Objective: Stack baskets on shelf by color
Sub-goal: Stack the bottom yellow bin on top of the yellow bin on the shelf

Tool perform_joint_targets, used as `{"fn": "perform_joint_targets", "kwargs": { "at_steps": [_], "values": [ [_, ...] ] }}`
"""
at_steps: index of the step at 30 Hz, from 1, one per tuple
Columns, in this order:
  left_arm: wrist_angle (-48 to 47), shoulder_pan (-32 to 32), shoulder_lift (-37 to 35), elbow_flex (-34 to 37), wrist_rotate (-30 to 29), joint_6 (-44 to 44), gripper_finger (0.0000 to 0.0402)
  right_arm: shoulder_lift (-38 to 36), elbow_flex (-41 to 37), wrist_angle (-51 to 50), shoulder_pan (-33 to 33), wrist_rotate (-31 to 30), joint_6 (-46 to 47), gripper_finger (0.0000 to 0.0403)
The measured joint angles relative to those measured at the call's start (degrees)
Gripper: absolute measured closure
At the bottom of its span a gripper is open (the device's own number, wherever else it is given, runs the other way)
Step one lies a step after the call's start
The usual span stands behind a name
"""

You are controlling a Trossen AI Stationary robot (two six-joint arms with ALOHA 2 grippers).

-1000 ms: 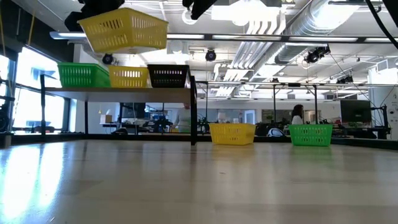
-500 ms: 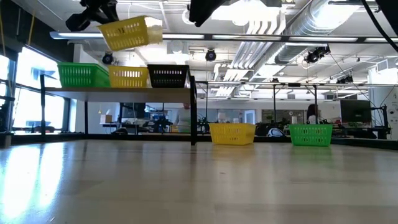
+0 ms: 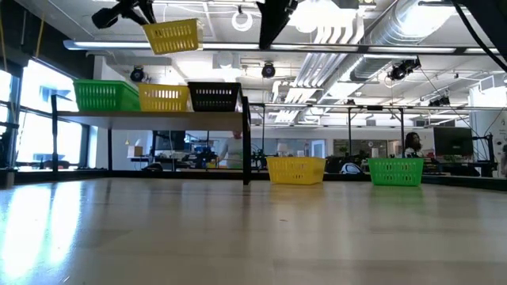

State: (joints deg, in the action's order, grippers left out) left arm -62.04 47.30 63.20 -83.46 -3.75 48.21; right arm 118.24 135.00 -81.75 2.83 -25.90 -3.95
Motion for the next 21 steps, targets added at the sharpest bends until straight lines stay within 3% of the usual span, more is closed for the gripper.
{"fn": "perform_joint_targets", "kwargs": {
  "at_steps": [8,21],
  "values": [
    [-5.9,7.2,6.7,-4.8,5.0,-0.4,0.0397,-0.2,0.0,0.1,4.0,2.3,-7.5,0.0242],
    [-7.7,14.0,12.3,-4.9,7.1,-3.7,0.0397,-0.2,0.0,0.7,7.3,8.5,-13.0,0.0242]
  ]
}}
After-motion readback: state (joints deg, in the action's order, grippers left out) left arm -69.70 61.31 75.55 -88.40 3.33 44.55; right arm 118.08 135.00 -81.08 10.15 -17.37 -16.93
